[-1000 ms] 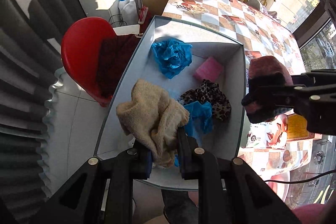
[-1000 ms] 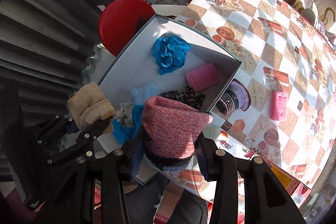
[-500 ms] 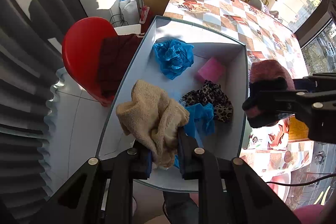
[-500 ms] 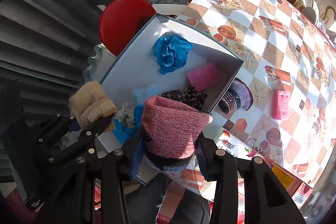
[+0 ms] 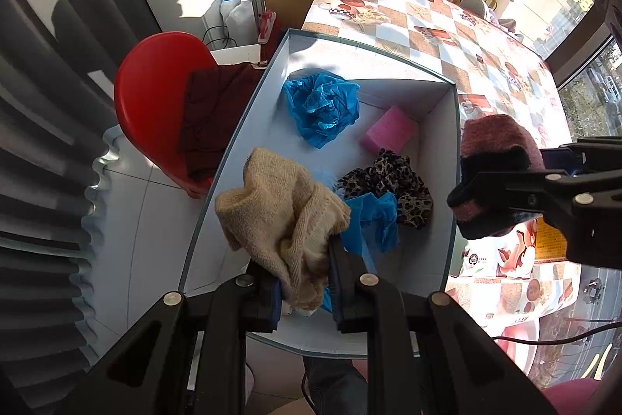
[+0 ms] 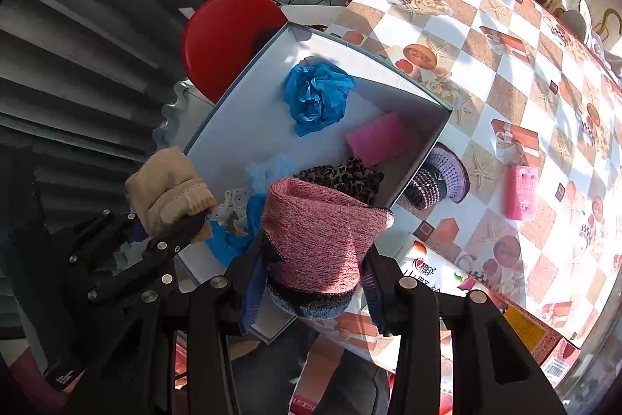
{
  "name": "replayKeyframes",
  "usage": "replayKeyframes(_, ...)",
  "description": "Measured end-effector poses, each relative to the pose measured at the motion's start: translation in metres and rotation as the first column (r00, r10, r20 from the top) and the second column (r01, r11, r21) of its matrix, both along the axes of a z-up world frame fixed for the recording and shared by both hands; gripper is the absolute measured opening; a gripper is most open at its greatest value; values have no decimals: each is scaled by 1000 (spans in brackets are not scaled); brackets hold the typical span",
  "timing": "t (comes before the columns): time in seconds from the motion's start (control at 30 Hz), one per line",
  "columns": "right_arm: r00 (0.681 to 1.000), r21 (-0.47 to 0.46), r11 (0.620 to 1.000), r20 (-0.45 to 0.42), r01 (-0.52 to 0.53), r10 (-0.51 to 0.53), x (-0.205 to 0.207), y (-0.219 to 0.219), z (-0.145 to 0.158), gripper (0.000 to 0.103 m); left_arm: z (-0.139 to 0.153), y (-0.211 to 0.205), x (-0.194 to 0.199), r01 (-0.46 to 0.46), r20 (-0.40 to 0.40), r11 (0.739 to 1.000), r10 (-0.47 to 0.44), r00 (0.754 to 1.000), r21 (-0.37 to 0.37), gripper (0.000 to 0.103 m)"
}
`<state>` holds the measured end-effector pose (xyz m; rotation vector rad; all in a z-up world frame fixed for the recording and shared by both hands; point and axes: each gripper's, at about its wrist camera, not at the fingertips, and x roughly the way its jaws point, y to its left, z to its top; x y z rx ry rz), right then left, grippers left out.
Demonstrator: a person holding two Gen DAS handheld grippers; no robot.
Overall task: Organize soft objects
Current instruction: 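Hold the towel and sock above the box contents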
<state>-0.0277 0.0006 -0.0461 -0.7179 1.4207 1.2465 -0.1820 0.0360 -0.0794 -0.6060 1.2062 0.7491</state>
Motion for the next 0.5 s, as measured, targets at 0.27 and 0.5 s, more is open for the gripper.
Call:
replayKeyframes(0.27, 1000, -17, 1000, -4, 4, -4, 1, 5, -10, 46, -7, 8, 2, 2, -13, 1000, -2, 1000, 5, 21)
replayKeyframes(0.5, 999, -56, 998, -37, 10, -12, -3, 24, -42, 46, -22, 17, 6, 0, -44, 1000, 0, 999, -4, 21)
